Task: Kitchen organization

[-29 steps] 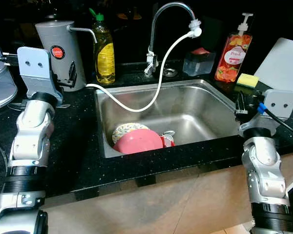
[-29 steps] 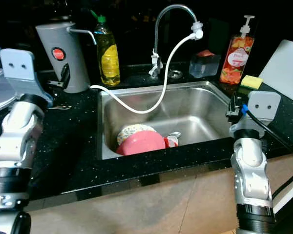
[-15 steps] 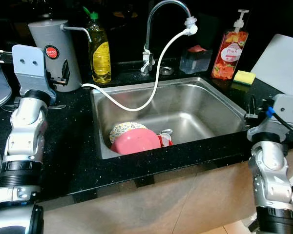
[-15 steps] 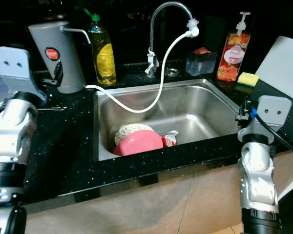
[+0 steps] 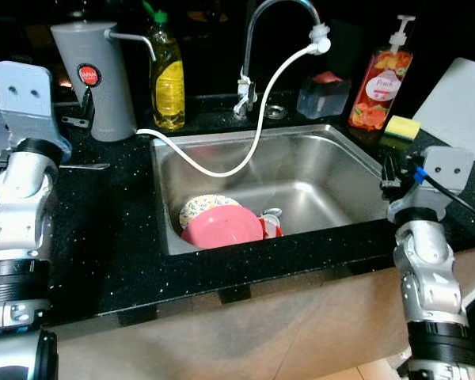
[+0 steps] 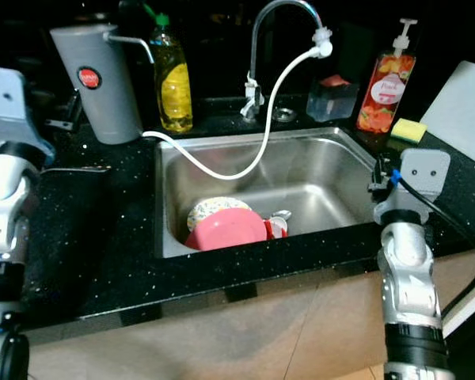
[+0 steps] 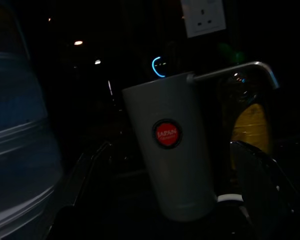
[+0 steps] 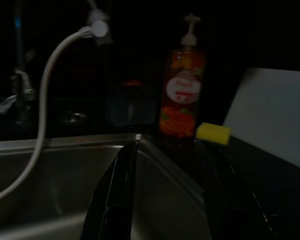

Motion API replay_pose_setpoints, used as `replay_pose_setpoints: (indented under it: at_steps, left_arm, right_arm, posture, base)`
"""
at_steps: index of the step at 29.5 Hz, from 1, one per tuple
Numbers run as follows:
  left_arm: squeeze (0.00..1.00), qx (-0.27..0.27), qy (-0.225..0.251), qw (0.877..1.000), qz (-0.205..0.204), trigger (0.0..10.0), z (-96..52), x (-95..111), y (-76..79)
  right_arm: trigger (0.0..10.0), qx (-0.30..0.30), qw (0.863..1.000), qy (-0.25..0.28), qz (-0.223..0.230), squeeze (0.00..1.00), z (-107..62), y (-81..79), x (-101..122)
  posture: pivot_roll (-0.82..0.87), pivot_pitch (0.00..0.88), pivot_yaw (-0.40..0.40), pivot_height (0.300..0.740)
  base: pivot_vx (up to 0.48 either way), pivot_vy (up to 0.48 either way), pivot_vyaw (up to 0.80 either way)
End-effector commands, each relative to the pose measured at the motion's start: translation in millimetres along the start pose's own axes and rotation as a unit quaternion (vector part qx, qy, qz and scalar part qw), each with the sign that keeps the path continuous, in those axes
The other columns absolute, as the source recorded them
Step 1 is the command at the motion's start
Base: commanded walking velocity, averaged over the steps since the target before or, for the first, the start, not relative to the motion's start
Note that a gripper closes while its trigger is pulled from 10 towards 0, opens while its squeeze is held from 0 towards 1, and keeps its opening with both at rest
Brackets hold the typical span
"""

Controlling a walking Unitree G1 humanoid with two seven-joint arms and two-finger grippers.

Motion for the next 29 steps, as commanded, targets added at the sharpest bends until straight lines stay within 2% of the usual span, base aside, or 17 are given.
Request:
replay_pose_setpoints:
  at_steps: [1, 5, 9, 12, 13, 15, 16, 17, 18, 22, 23, 24, 25, 26, 28, 29]
  left_arm:
    - [0.00, -0.013, 0.010, 1.000, 0.015, 10.0, 0.3, 9, 3.6]
    - [0.00, -0.014, 0.019, 1.000, 0.019, 10.0, -1.1, 14, 5.8]
    - [0.00, 0.017, 0.017, 0.999, 0.024, 10.0, -4.0, 14, -10.5]
    - [0.00, 0.034, 0.012, 0.999, 0.035, 10.0, -9.3, 10, -22.7]
    - [0.00, 0.044, 0.013, 0.998, 0.036, 10.0, -11.4, 11, -27.7]
    - [0.00, 0.053, 0.010, 0.998, 0.044, 10.0, -14.3, 8, -34.2]
    - [0.00, 0.059, 0.003, 0.997, 0.050, 10.0, -17.1, 5, -39.8]
    - [0.00, 0.077, -0.009, 0.995, 0.063, 10.0, -23.0, -2, -51.7]
    - [0.00, 0.077, -0.009, 0.995, 0.063, 10.0, -23.0, -2, -51.7]
    - [0.00, 0.124, -0.036, 0.989, 0.075, 10.0, -36.5, -16, -80.4]
    - [0.00, 0.135, -0.052, 0.985, 0.093, 10.0, -44.3, -23, -91.7]
    - [0.00, 0.135, -0.052, 0.985, 0.093, 10.0, -44.3, -23, -91.7]
    - [0.00, 0.160, -0.072, 0.978, 0.112, 10.0, -54.6, -32, -108.2]
    - [0.00, 0.174, -0.078, 0.975, 0.118, 10.0, -59.4, -34, -116.7]
    - [0.00, 0.183, -0.082, 0.972, 0.122, 10.0, -62.6, -35, -122.1]
    - [0.00, 0.203, -0.092, 0.966, 0.129, 10.0, -69.0, -38, -133.2]
  right_arm:
    - [10.0, 0.011, 1.000, -0.002, 0.002, 0.00, -2.9, -7.0, -3]
    - [10.0, 0.005, 1.000, -0.009, 0.000, 0.00, -5.2, -1.2, -8]
    - [10.0, -0.002, 1.000, -0.015, -0.003, 0.00, -5.7, 5.7, -12]
    - [10.0, -0.024, 0.999, -0.019, -0.010, 0.00, -1.6, 21.2, -14]
    - [10.0, -0.036, 0.999, -0.025, -0.019, 0.00, -0.2, 33.2, -16]
    - [10.0, -0.045, 0.998, -0.028, -0.030, 0.00, -0.4, 42.0, -17]
    - [10.0, -0.048, 0.998, -0.029, -0.038, 0.00, -1.3, 45.6, -17]
    - [10.0, -0.052, 0.997, -0.030, -0.044, 0.00, -3.1, 50.2, -17]
    - [10.0, -0.052, 0.997, -0.030, -0.044, 0.00, -3.1, 50.2, -17]
    - [10.0, -0.062, 0.996, -0.031, -0.053, 0.00, -6.3, 57.8, -17]
    - [10.0, -0.072, 0.995, -0.029, -0.063, 0.00, -8.5, 64.8, -17]
    - [10.0, -0.072, 0.995, -0.029, -0.063, 0.00, -8.5, 64.8, -17]
    - [10.0, -0.086, 0.993, -0.033, -0.069, 0.00, -11.9, 74.4, -21]
    - [10.0, -0.092, 0.993, -0.038, -0.070, 0.00, -13.9, 78.4, -23]
    - [10.0, -0.096, 0.992, -0.040, -0.070, 0.00, -15.3, 80.9, -25]
    - [10.0, -0.099, 0.991, -0.047, -0.074, 0.00, -17.7, 83.7, -29]
  posture:
    - [-0.04, 0.089, -0.045, 0.740]
    - [-0.04, 0.089, -0.052, 0.740]
    - [-0.03, 0.080, -0.060, 0.740]
    - [-0.04, 0.071, -0.070, 0.740]
    - [-0.05, 0.065, -0.087, 0.740]
    - [-0.07, 0.067, -0.088, 0.740]
    - [-0.08, 0.070, -0.087, 0.740]
    - [-0.08, 0.069, -0.089, 0.740]
    - [-0.08, 0.069, -0.089, 0.740]
    - [-0.09, 0.068, -0.085, 0.740]
    - [-0.09, 0.075, -0.077, 0.740]
    - [-0.09, 0.075, -0.077, 0.740]
    - [-0.08, 0.081, -0.077, 0.740]
    - [-0.08, 0.083, -0.078, 0.740]
    - [-0.08, 0.083, -0.078, 0.740]
    - [-0.07, 0.084, -0.081, 0.740]
  base:
    - [0.000, 0.000, 0.00]
    - [0.000, 0.000, 0.00]
    - [0.000, 0.000, 0.00]
    - [0.000, 0.000, 0.00]
    - [0.000, 0.000, 0.00]
    - [0.000, 0.000, 0.00]
    - [0.000, 0.000, 0.00]
    - [0.000, 0.000, 0.00]
    - [0.000, 0.000, 0.00]
    - [0.000, 0.000, 0.00]
    - [0.000, 0.000, 0.00]
    - [0.000, 0.000, 0.00]
    - [0.000, 0.000, 0.00]
    - [0.000, 0.000, 0.00]
    - [0.000, 0.000, 0.00]
    - [0.000, 0.000, 0.00]
Point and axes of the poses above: a point about 5 cm out from each wrist's last joint towards the gripper, its own z axis pointing out of the wrist towards the gripper, its own x axis along the axis of the wrist's last joint, y = z × x, the point moved 5 cm from there along z, pointing out of the wrist towards the gripper, and after that the axes turned 6 degrees about z, right-handed, at the moved point
